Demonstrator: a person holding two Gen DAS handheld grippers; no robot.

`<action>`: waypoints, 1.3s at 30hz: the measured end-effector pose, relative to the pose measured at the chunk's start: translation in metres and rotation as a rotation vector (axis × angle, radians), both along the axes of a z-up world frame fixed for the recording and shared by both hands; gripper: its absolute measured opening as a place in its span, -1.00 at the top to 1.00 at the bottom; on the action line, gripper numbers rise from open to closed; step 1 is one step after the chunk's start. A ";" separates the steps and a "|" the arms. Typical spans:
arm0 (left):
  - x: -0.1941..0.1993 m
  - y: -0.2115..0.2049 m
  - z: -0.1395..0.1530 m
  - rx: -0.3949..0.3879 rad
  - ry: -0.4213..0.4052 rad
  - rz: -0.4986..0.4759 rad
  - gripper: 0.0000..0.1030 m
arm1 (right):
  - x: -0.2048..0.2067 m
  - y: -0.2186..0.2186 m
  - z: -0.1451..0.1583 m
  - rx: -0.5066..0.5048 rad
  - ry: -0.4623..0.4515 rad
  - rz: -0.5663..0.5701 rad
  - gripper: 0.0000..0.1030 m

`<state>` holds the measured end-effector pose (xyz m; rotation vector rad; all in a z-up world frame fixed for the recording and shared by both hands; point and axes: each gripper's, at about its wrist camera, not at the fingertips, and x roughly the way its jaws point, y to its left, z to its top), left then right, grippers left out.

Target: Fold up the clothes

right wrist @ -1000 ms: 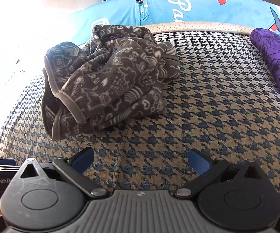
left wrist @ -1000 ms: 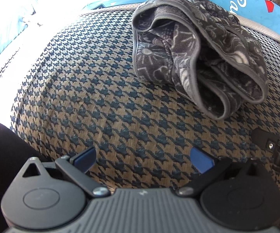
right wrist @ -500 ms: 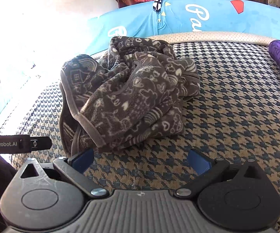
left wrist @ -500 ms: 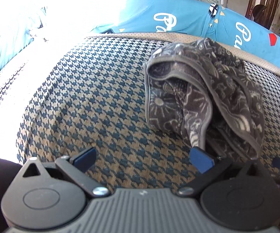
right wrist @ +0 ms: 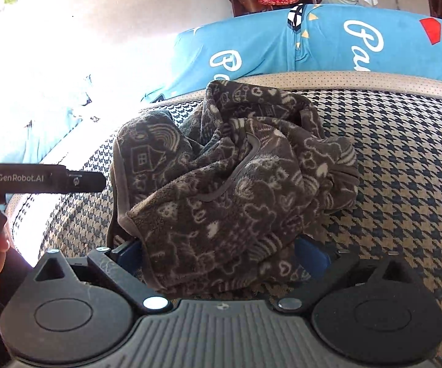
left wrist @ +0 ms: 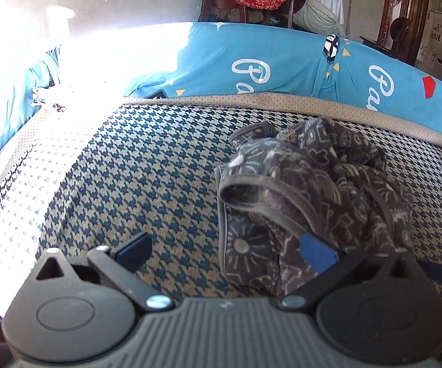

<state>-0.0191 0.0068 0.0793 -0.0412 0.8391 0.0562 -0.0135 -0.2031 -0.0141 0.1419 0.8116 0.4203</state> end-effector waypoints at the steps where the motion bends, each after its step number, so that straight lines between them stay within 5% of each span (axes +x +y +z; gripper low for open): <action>1: 0.007 -0.001 0.001 0.002 -0.006 -0.002 -1.00 | 0.001 -0.002 0.001 0.005 0.004 0.002 -0.92; 7: 0.052 -0.011 -0.001 0.042 -0.022 -0.027 -1.00 | 0.017 -0.013 0.003 0.056 0.015 -0.043 -0.89; 11: 0.070 -0.012 -0.010 0.071 -0.055 -0.035 -1.00 | 0.027 -0.023 0.006 0.124 0.004 -0.082 -0.49; 17: 0.082 -0.003 -0.033 0.027 -0.036 -0.040 -1.00 | 0.032 -0.031 0.001 0.221 0.027 -0.113 -0.38; 25: 0.091 0.006 -0.046 -0.018 0.031 -0.003 -1.00 | 0.034 -0.017 -0.007 0.163 0.025 -0.099 -0.50; 31: 0.086 0.019 -0.038 0.000 -0.032 0.050 -1.00 | 0.025 0.000 -0.001 0.102 -0.064 -0.081 -0.06; 35: 0.084 0.035 -0.027 -0.054 -0.079 0.086 -1.00 | 0.015 0.012 0.006 0.082 -0.139 -0.038 0.20; 39: 0.080 0.045 -0.015 -0.117 -0.116 0.076 -1.00 | 0.007 0.031 0.009 0.074 -0.189 0.069 0.22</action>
